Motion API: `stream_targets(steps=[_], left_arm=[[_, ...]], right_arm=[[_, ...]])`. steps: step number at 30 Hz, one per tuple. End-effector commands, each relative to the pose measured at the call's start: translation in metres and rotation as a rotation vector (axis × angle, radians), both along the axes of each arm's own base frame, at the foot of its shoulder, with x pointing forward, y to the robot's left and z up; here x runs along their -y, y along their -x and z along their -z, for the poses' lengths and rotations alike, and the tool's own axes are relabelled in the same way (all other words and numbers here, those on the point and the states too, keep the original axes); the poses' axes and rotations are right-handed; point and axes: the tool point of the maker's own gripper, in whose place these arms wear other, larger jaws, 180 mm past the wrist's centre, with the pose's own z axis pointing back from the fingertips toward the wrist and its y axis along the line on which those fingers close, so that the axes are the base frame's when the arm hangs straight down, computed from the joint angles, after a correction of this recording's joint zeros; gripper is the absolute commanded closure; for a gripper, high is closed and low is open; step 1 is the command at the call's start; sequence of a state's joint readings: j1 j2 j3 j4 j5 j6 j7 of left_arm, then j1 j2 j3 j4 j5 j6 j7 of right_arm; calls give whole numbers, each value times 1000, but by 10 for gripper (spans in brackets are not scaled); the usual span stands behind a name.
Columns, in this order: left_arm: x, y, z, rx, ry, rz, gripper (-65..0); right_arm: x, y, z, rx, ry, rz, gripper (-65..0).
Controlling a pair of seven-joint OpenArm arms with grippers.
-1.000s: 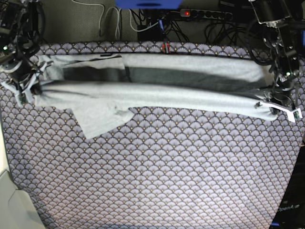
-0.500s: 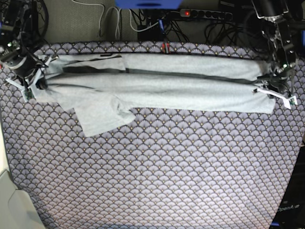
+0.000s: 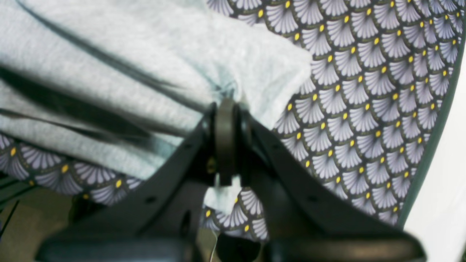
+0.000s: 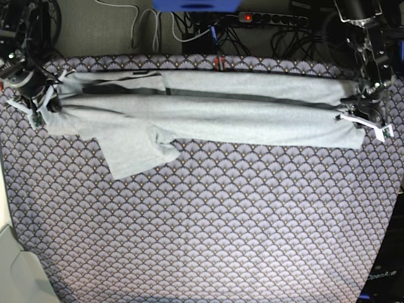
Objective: Fold the T-shirt properly
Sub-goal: 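Lift the hem edge and fold it over toward the collar edge, then release the right gripper and move it to the hanging sleeve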
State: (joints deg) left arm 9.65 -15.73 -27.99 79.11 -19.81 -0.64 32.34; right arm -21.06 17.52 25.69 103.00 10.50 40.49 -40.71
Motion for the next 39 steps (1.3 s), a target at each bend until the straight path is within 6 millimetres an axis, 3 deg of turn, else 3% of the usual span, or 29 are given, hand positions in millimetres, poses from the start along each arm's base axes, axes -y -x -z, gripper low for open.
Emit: stream_targets(steps=[1,6,10,12,20,31,39], left_arm=[[-11,-5,-11,24,-34,-6,-98],[-10,-3,-10,21,-32,-7,-322],[-10,-3,-10,21,-32,-7,-403],[-10,-3,-10,19,-31,-7,-419],[-7,9,0,-15,-27,-1,-412],[-4,35,43,-112,41,-55,-253],[-6,39,49,-130,45,-62,-233]], right_arm=[[6,-2,-7,19,21,-2,0],[5,0,-6,14,19,-2,-123],[5,0,-6,13,19,-3,-236],[5,0,-6,14,17,-3,-257],[3,-1,-6,17,11,-1,-258],[3,-2,-6,20,13,-1,-258],[5,-2,-7,22,15,2,-258]])
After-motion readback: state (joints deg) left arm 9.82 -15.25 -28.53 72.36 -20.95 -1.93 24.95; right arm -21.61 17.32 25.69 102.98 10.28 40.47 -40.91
